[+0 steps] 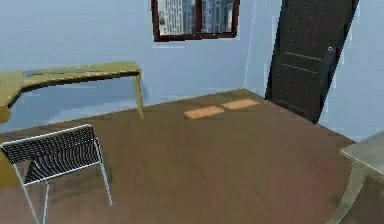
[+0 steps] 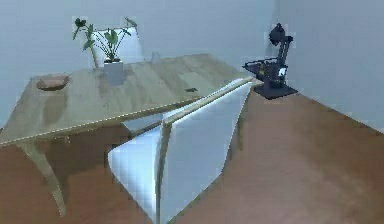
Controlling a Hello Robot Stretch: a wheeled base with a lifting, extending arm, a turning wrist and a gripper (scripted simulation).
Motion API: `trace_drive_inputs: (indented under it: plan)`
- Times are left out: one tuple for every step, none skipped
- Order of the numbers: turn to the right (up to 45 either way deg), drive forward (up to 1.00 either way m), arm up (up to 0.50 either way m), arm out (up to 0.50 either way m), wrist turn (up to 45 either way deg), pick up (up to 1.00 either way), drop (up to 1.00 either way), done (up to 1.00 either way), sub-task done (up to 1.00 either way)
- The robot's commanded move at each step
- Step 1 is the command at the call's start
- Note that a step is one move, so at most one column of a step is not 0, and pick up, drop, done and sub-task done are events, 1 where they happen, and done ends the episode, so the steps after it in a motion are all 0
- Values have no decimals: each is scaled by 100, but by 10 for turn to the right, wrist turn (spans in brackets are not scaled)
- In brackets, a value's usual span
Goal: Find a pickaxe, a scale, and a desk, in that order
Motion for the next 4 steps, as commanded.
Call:
trace_drive_inputs:
  plan:
    - [0,100,0,0,0,0,0,0,0]
    - [150,0,0,0,0,0,0,0,0]
    - [0,10,0,0,0,0,0,0,0]
    - [-360,0,0,0,0,0,0,0,0]
